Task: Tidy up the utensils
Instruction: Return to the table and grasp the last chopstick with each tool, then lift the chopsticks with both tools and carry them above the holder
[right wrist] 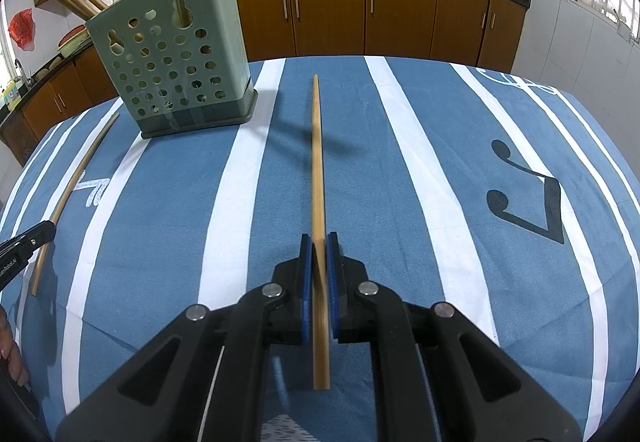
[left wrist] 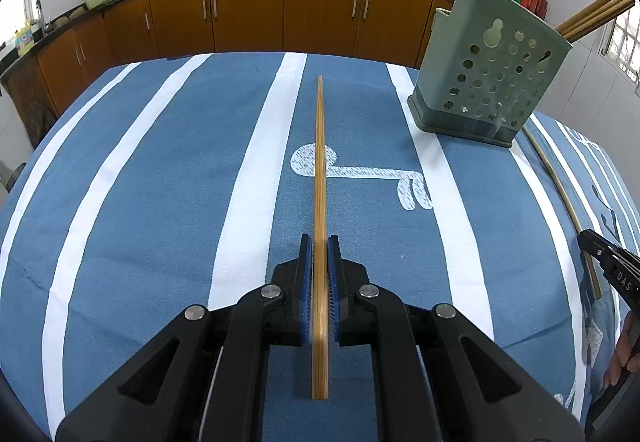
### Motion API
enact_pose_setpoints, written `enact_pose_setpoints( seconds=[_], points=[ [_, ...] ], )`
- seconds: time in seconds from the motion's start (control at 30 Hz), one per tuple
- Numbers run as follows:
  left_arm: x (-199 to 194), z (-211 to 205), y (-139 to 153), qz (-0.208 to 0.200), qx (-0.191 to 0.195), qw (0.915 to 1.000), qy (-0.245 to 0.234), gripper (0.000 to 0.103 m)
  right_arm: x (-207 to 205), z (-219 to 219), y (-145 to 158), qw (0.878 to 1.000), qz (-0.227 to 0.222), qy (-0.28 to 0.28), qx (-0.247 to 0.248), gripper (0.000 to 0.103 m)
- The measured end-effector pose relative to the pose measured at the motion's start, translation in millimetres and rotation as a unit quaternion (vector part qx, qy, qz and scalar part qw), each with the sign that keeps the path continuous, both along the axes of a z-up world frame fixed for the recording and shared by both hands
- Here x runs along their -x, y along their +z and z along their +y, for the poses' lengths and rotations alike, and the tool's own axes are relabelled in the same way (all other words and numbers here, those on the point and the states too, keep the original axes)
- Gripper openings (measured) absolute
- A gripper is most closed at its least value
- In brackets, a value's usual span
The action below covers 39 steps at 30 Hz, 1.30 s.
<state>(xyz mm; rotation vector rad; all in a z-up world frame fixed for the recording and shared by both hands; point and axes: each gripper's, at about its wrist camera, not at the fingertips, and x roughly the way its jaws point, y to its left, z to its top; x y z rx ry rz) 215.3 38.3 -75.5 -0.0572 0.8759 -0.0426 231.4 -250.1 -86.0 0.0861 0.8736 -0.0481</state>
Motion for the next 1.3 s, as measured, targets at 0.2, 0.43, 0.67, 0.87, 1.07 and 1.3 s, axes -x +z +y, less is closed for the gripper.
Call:
enact_pose_setpoints(
  seconds=[0.2, 0.43, 0.67, 0.87, 1.07, 1.3],
  points=[
    [0.2, 0.1, 0.0, 0.000, 0.000, 1.0000, 0.000, 0.009, 0.3, -0.4, 0.0, 1.000, 0.000, 0.000, -0.001, 0.009],
    [1.1, -0.3, 0.4, 0.000, -0.001, 1.0000, 0.000, 0.009, 1.2, 1.2, -0.3, 1.000, 0.001, -0.001, 0.005, 0.009],
    [5.2, -2.5, 0.7, 0.001, -0.011, 0.9999, -0.006, 0.009, 4.9, 1.6, -1.4, 1.000, 0.001, 0.001, 0.003, 0.009],
    [10.0, -2.2, 4.2, 0.009, -0.025, 0.9994, -0.021, 0.008, 10.1, 0.0, 5.2, 1.000, -0.006, 0.003, 0.002, 0.008],
    [23.9, 7.7, 37.6, -0.031, -0.011, 0.9991, -0.026, 0.008, 24.5, -8.9, 43.6, 0.998, -0.064, -0.007, -0.009, 0.008],
    [37.5, 14.9, 92.0, -0.101, 0.011, 0.9943, -0.030, 0.008, 37.7, -16.0, 99.3, 0.989, -0.144, -0.014, -0.011, 0.008]
  ],
)
